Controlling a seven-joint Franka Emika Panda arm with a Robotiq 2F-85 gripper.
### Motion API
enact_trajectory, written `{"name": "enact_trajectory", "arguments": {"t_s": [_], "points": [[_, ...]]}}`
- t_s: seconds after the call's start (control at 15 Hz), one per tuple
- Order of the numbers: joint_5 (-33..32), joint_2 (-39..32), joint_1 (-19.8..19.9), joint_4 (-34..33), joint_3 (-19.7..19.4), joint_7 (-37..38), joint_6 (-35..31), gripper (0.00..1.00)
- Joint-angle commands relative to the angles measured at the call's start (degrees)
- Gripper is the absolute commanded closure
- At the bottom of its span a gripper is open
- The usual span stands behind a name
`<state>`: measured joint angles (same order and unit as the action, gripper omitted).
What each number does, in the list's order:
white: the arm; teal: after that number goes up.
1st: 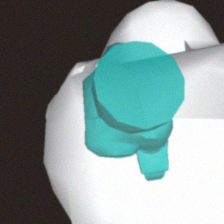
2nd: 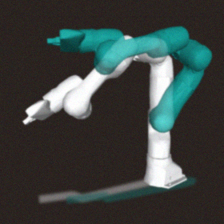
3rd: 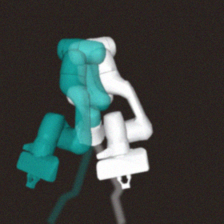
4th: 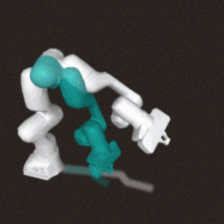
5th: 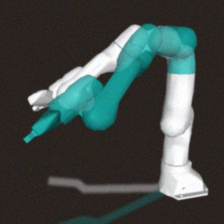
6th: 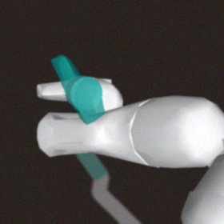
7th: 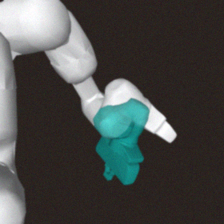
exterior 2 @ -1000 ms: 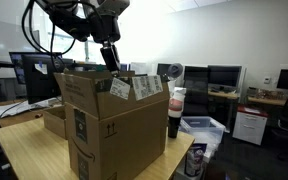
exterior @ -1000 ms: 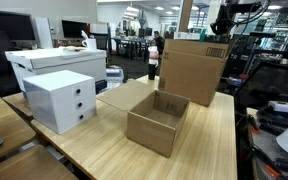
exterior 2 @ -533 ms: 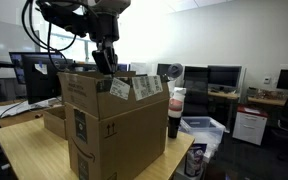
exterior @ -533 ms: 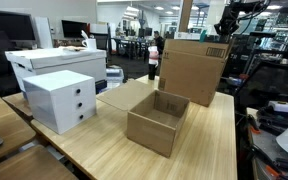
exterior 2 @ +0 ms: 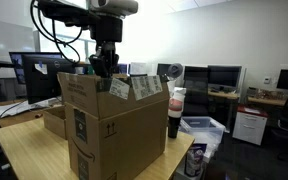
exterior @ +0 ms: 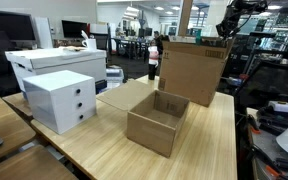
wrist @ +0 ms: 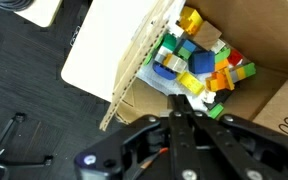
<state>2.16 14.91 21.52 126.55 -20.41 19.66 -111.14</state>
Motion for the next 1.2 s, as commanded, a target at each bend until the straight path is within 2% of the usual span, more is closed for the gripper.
{"name": "enact_trajectory", "arguments": {"t_s": [0.0, 0.53, 1.13], "points": [[3.65, -3.20, -0.10, -3.48, -0.85, -3.32, 3.32, 0.97], [3.75, -6.00, 0.09, -4.09, -0.93, -4.10, 3.46, 0.97], [4.73, -5.15, -0.73, -4.47, -0.08, -5.38, 5.88, 0.97]]}}
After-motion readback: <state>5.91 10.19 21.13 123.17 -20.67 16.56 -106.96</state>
